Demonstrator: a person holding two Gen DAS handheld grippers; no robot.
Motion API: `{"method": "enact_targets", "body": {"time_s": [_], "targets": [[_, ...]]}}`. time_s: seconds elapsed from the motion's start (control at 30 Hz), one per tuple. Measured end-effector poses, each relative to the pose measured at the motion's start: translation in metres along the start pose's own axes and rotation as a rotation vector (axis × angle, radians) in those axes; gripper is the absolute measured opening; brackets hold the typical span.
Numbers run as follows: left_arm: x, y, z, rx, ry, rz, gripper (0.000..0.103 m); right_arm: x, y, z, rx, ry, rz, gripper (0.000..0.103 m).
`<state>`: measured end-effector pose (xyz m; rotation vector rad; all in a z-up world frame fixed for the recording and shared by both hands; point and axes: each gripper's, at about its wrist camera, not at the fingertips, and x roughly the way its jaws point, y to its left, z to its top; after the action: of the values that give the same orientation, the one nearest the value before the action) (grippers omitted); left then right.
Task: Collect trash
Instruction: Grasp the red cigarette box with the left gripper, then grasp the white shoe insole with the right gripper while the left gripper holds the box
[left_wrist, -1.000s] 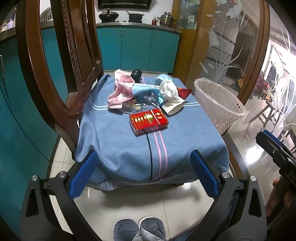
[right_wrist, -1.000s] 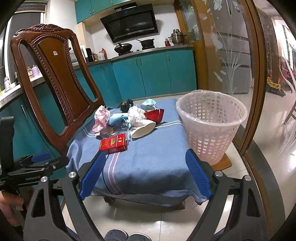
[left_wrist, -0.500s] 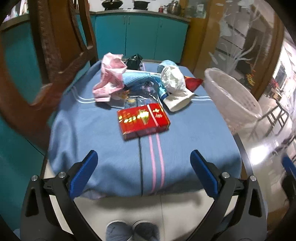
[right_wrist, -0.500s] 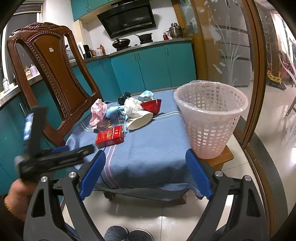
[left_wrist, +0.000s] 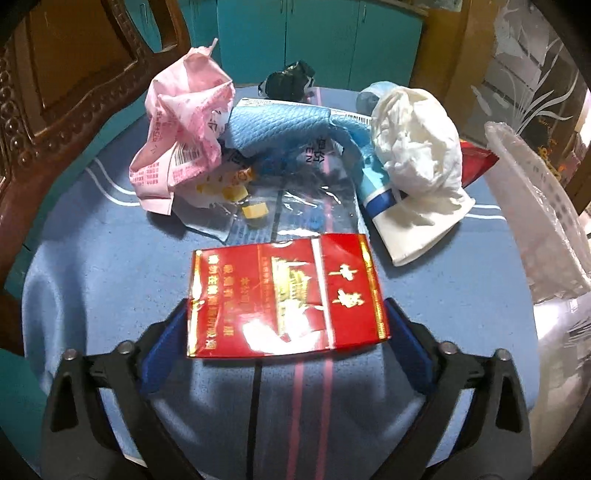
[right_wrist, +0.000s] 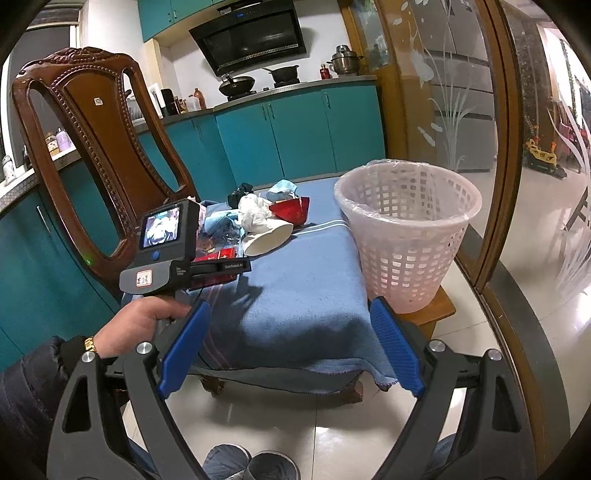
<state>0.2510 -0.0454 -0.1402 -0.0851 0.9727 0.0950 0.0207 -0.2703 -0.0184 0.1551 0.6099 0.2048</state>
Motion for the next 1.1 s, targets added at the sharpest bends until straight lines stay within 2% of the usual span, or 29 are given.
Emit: {"method": "enact_targets", "body": {"time_s": [0.1,0.2,0.37,0.4,0.5,0.67,0.8,0.87,0.9,0.93,0.97,1.1], "targets": [[-0.01,0.013,-0.006,0.01,-0.023,-0.051,0.092,0.013,0.002,0.005,-0.017,0.007,0.007,0.086],[-0.041,0.029,-0.019,0.03,-0.096,-0.082,0.091,0.036,-0.001,0.014,0.018,0.036,0.035,0.086],[-0.105,0.06,-0.046,0.034,-0.213,-0.087,0.091,0.103,-0.007,0.035,0.145,0.097,0.178,0.086],[-0.116,0.066,-0.051,0.026,-0.223,-0.095,0.092,0.116,-0.007,0.038,0.171,0.106,0.205,0.083],[-0.148,0.082,-0.067,0.011,-0.259,-0.091,0.092,0.165,-0.003,0.045,0.239,0.159,0.272,0.06],[-0.181,0.103,-0.081,-0.003,-0.281,-0.102,0.092,0.213,0.01,0.053,0.258,0.189,0.268,0.05],[-0.187,0.114,-0.083,-0.024,-0.282,-0.101,0.092,0.244,0.018,0.057,0.315,0.251,0.285,0.043],[-0.185,0.118,-0.082,-0.034,-0.282,-0.097,0.092,0.255,0.019,0.057,0.318,0.271,0.281,0.034],[-0.184,0.118,-0.081,-0.039,-0.281,-0.099,0.092,0.259,0.023,0.056,0.3,0.282,0.273,0.015],[-0.183,0.119,-0.079,-0.042,-0.279,-0.103,0.092,0.259,0.024,0.056,0.287,0.288,0.268,0.006],[-0.183,0.118,-0.079,-0.041,-0.281,-0.104,0.092,0.255,0.026,0.056,0.273,0.283,0.269,0.003],[-0.185,0.114,-0.078,-0.031,-0.287,-0.11,0.092,0.209,0.041,0.057,0.137,0.228,0.262,0.003]]}}
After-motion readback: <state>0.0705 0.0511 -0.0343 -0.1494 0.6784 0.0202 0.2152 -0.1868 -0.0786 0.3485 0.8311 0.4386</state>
